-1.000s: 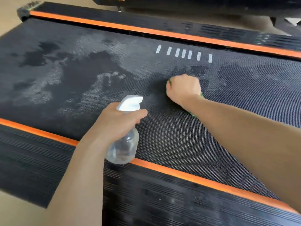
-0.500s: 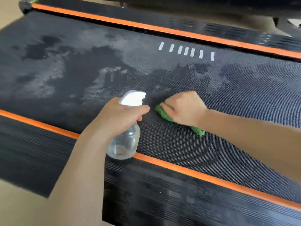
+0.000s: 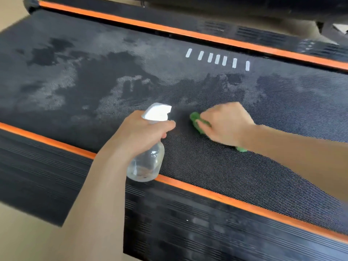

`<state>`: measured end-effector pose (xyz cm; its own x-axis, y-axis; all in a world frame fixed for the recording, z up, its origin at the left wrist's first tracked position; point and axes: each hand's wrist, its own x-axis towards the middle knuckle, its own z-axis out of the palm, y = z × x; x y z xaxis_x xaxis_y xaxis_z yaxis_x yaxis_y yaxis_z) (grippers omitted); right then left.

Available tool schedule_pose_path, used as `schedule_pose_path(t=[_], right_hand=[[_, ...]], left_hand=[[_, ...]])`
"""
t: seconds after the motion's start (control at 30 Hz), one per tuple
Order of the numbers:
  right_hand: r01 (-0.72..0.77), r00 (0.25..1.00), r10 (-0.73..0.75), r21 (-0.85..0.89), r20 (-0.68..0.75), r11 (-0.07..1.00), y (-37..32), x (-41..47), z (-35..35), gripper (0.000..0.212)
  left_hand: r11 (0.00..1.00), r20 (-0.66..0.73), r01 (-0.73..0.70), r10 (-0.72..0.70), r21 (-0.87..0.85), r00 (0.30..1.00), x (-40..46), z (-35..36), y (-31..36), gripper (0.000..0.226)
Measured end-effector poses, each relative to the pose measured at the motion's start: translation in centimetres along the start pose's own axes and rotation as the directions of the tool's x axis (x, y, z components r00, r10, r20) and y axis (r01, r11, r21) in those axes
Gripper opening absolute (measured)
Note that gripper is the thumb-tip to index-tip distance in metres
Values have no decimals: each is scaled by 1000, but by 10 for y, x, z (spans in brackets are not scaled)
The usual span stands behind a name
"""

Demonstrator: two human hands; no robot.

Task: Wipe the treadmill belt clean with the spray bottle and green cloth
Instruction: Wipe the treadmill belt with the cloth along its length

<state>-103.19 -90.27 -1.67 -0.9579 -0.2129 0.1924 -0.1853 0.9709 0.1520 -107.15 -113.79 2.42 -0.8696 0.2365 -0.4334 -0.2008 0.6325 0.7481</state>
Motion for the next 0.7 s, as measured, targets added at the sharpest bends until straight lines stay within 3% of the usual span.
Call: schedule_pose_path(t=[0.03, 0.1, 0.17, 0.23, 0.33, 0.47, 0.57, 0.7], right_hand=[[-163, 986, 164, -26, 11, 986, 15, 16, 1, 51], [-457, 889, 456, 40, 44, 888, 33, 38, 14, 48], [-562, 823, 554, 39, 127, 826, 23, 44, 31, 46], [-490, 862, 479, 31, 167, 871, -9, 39, 35, 47], [-243, 954, 218, 105, 207, 964, -60, 4, 15, 48], [8, 964, -88, 304, 250, 953, -84, -37, -15, 40], [-44, 987, 12, 199, 160, 979, -45, -7, -16, 44], [-417, 904, 406, 60, 134, 907, -2, 39, 11, 45]], left_hand=[[1000, -2, 1, -1, 3, 1000, 1, 0, 0, 27], [1000, -3, 3, -3, 10, 1000, 3, 1, 0, 28], [1000, -5, 8, -8, 10, 1000, 5, 2, -1, 29], [1000, -18, 15, -15, 5, 1000, 6, 3, -1, 30], [1000, -21, 0, 0, 19, 1000, 5, 3, 0, 30], [1000, -18, -5, 5, 3, 1000, 2, 0, -1, 29], [1000, -17, -3, 3, 13, 1000, -1, -3, -1, 28], [1000, -14, -3, 3, -4, 1000, -2, -6, -2, 27]])
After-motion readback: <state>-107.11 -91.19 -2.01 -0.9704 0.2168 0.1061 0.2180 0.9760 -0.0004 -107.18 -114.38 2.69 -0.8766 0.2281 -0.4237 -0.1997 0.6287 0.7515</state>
